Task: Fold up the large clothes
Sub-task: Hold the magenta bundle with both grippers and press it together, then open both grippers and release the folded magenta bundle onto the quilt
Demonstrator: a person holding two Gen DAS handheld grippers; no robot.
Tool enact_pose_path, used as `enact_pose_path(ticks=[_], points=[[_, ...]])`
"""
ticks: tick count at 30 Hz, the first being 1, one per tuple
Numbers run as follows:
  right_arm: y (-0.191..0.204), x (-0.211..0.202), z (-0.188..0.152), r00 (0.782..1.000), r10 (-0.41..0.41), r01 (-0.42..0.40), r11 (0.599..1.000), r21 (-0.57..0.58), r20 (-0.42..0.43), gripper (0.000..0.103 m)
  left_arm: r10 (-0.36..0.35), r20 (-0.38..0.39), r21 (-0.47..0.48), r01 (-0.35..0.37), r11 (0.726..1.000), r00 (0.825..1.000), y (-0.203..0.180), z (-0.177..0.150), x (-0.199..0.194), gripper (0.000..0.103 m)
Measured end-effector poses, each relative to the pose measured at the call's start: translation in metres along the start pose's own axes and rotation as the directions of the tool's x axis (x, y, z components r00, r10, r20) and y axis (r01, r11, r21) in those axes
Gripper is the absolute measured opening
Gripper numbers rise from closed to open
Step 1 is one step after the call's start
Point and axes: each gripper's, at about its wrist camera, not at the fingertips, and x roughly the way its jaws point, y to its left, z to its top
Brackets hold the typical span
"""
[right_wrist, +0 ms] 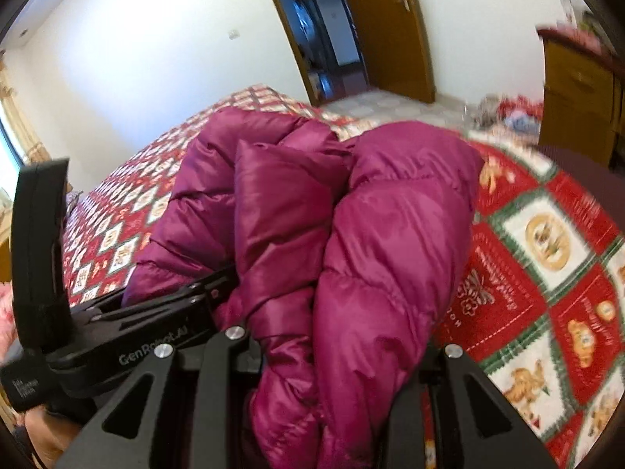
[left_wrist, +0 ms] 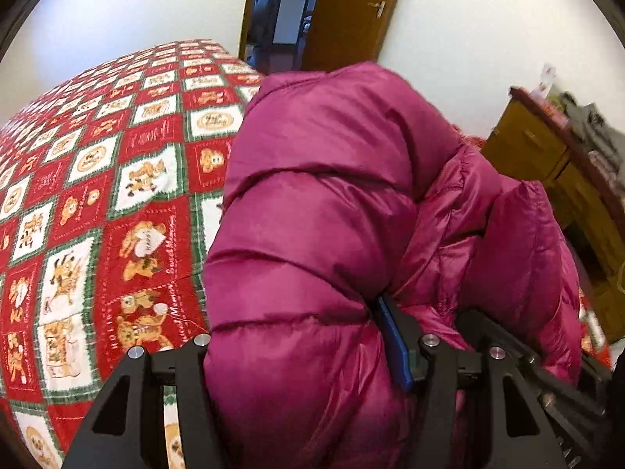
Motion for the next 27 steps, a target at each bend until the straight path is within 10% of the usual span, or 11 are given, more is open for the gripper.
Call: enact_pose_path(ticks=[13,20,24,27], points=[[-0.038,-0.037,-0.004,0.998,0.044,-0.047,0.993,0.112,0.033,0.054,0.071,0.045,0.007,-0.072,0.997,0.996,-0.004,-0.011,0.008,0.072],[0.012,-0.109,0.025,0.981,-0.065,0.057,0.997,0.05,0.183,0.031,0.12,0.067,0.028,-0.122,0.992,0.991,-0.01,-0.011,0.01,0.073],[0.037,-0.073,0.048,0.994,0.074,-0.084,0.987,0.135,0.077,0.031,0.119,0.068,0.029,-0.122,0.992,0.991,-0.01,-0.013,0.008,0.073],[0.034,-0.034,0.044,1.0,-0.003,0.003,0.981,0.196,0.0,0.026,0.096,0.06,0.029,-0.098,0.995,0.994,-0.007,-0.015,0.004,0.073]])
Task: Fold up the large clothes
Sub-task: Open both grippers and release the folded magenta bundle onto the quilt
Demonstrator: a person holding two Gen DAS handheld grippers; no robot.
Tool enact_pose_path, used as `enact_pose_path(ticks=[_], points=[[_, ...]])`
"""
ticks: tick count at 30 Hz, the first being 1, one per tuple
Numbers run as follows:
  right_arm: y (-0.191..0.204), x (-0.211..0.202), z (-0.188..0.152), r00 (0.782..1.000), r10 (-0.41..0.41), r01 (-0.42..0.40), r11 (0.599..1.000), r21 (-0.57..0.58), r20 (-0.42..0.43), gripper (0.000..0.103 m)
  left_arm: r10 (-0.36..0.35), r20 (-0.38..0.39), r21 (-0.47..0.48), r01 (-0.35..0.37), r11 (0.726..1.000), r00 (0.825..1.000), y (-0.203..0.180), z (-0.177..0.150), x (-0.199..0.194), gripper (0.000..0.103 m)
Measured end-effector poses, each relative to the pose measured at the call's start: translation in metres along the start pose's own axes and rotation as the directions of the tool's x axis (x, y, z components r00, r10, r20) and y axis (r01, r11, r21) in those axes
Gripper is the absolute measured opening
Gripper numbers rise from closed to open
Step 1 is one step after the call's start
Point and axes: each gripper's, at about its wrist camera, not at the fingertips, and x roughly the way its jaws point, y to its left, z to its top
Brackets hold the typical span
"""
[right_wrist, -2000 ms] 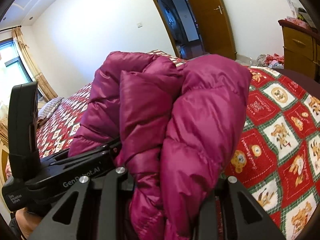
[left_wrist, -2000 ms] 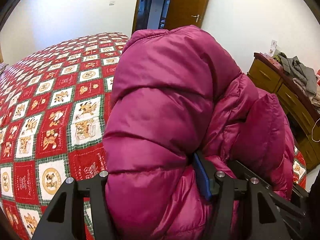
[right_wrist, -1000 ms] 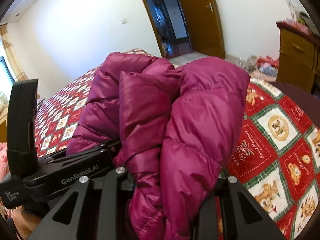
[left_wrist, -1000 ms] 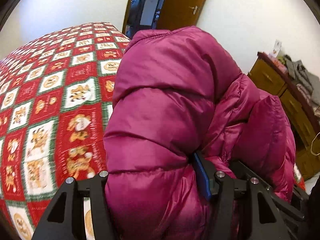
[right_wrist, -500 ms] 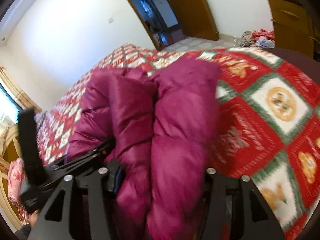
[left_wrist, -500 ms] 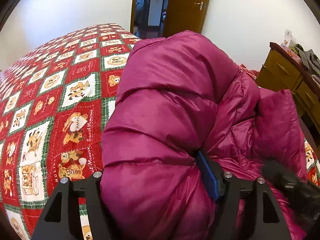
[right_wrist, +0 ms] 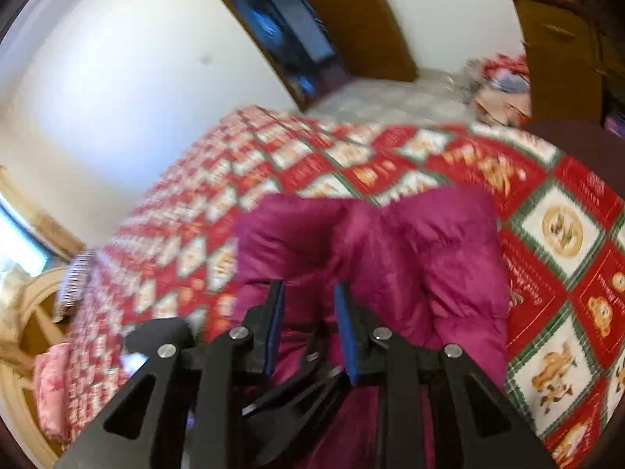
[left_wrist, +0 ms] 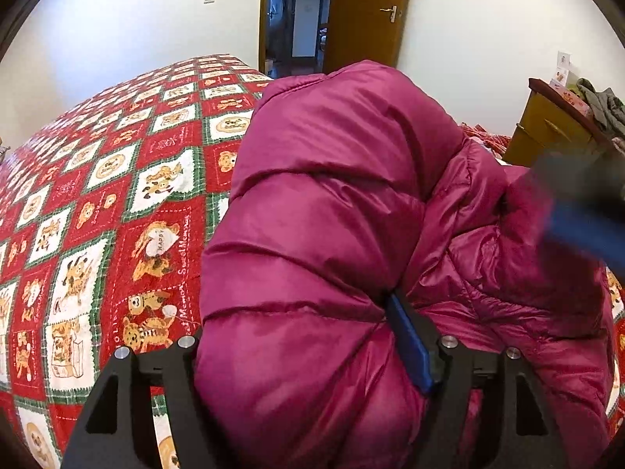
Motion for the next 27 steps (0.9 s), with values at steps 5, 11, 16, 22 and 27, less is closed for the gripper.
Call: enact_pose_path(ticks=[5,11,16,22,27], points=[[-0.022,0.021,-0.028,0.968,-0.248,0.253,0.956,-0.149,0.048,0.0,-0.033,-0.006,-0.048,0.032,0.998,0.999,0.009,0.0,0.001,0.081],[-0.026,0.029,-0.033,0.962,-0.258,0.272,0.938,-0.213,0.089,0.0,0.031,0.004,-0.011,-0.031,0.999,1.0,0.001,0.0,0.001,0.082],[-0.027,0.044,-0.028,0.964,-0.254,0.266,0.939,-0.216,0.083,0.0,0.057,-0.011,-0.007,-0.057,0.998,0.998,0.0,0.002,0.007,0.084],[-0.026,0.044,-0.027,0.958,-0.269,0.284,0.934,-0.217,0.094,0.0,0.065,-0.015,-0.032,-0.066,0.997,0.998,0.002,0.002,0.013,0.089],[-0.026,0.044,-0.026,0.959,-0.267,0.282,0.934,-0.22,0.094,0.0,0.02,-0.053,-0.045,-0.022,0.999,0.998,0.008,0.0,0.005,0.09]])
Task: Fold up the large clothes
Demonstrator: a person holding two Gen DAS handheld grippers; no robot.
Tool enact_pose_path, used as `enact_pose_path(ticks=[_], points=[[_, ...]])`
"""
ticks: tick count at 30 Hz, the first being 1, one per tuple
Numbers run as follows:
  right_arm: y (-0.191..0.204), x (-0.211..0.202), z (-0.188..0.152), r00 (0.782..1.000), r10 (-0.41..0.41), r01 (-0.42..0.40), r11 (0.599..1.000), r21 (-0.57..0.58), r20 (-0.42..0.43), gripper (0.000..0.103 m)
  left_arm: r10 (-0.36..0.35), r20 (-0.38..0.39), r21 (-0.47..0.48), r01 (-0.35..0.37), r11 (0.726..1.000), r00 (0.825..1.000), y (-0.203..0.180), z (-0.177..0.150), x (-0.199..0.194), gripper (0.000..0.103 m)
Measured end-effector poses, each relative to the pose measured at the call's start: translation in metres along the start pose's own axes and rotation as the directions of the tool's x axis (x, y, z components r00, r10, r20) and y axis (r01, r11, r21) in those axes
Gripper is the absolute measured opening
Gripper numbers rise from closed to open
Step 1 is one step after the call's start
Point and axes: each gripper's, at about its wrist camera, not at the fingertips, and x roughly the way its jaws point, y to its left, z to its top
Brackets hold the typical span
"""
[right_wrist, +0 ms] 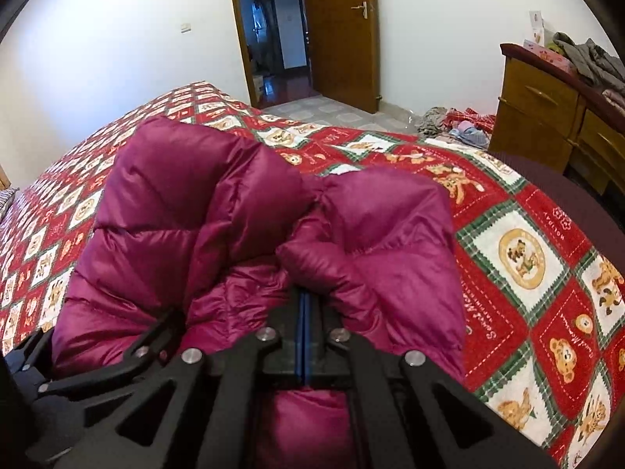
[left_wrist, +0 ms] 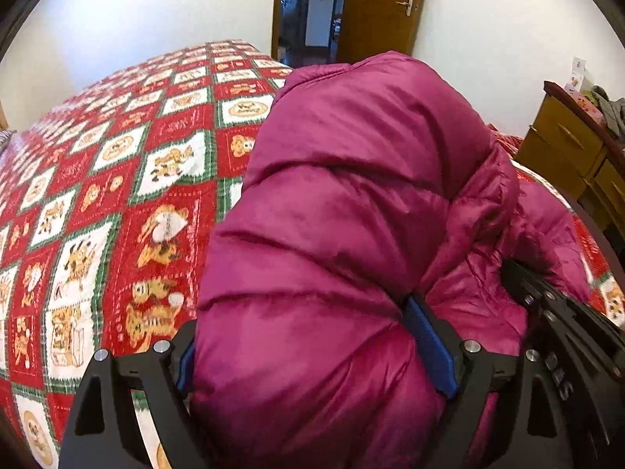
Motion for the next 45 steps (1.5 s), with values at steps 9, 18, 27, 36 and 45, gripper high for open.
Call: enact_pose_path(ticks=[9,18,27,36,45], points=[[0.001,-0.002,0.0,1.0,-0.014,0.014,1.0,-0.008,0.003,0.0,-0.009,-0.007,0.034,0.009,0.999,1.0,0.012,-0.015,-0.052,0.09],[-0.004,-0.041,-0.021,0.998,0.012,-0.007,0.997,-0.079,0.058,0.009,0.066,0.047,0.113,-0.071,0.991,0.997,0.029,-0.038,-0.093,0.09],[-0.021,-0.107,-0.052,0.991,0.071,-0.075,0.997,0.027,0.116,0.052,0.133,0.051,0.183,-0.14,0.973,0.99,0.028,-0.083,-0.104,0.09],[-0.011,-0.145,-0.084,0.988,0.069,-0.079,0.995,0.064,0.14,0.053,0.17,0.089,0.208,-0.185,0.96,0.981,0.024,-0.107,-0.132,0.09],[-0.005,-0.177,-0.114,0.985,0.053,-0.068,0.994,0.083,0.166,0.054,0.152,0.138,0.182,-0.176,0.968,0.979,0.034,-0.119,-0.16,0.09]])
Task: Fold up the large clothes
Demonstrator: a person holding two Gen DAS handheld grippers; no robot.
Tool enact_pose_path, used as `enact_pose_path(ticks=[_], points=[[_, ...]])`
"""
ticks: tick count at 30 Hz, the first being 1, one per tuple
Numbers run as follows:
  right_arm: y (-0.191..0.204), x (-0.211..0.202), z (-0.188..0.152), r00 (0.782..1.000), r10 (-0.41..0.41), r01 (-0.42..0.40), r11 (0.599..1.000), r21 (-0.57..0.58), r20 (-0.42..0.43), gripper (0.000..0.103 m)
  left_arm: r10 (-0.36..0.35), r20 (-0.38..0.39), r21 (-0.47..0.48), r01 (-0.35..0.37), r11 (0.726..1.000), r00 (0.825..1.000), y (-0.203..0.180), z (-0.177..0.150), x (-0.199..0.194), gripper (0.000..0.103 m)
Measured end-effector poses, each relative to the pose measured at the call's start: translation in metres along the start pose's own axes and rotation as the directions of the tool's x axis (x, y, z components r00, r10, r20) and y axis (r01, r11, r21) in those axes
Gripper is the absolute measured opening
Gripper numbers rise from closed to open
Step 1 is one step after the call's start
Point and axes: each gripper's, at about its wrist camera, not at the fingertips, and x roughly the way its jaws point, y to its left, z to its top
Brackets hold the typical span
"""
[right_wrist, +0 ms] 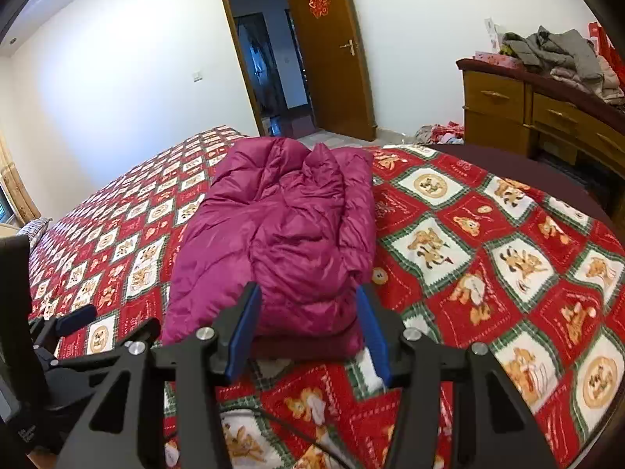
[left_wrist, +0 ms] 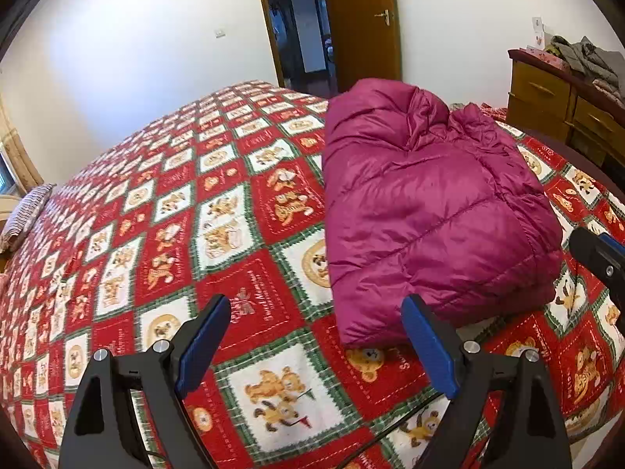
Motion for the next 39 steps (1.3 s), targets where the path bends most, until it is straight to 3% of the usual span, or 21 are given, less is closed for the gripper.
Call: enact_pose_path(ticks=[3,6,12,22,27,34,39], points=[[0.005,-0.01,-0.002,1.0,-0.005,0.005,1.0,-0.008,0.022,0.054,0.002,0.026,0.001,-0.002,1.0,1.0,0.005,-0.001,-0.011,0.09],[0.013,-0.02,-0.001,0.999,-0.005,0.006,1.0,-0.025,0.044,0.064,0.004,0.053,0.005,-0.004,1.0,0.999,0.009,-0.002,-0.023,0.09],[0.026,-0.038,0.002,0.995,-0.004,0.007,0.999,-0.033,0.097,0.072,0.001,0.089,-0.008,0.0,1.0,0.996,0.017,-0.002,-0.043,0.09],[0.032,-0.066,-0.001,0.984,-0.053,0.068,0.994,-0.083,0.168,0.073,-0.031,0.133,-0.037,0.036,0.999,0.991,0.02,-0.006,-0.07,0.09],[0.031,-0.089,-0.005,0.969,-0.092,0.119,0.987,-0.11,0.229,0.076,-0.016,0.178,-0.034,0.023,0.999,0.984,0.016,-0.007,-0.087,0.09],[0.031,-0.111,0.007,0.954,-0.072,0.102,0.991,-0.089,0.292,0.079,-0.028,0.242,-0.052,0.042,0.998,0.97,0.02,-0.002,-0.119,0.09],[0.035,-0.13,0.013,0.934,-0.054,0.088,0.993,-0.079,0.354,0.091,-0.039,0.283,-0.056,0.057,0.997,0.958,0.023,0.003,-0.14,0.09]])
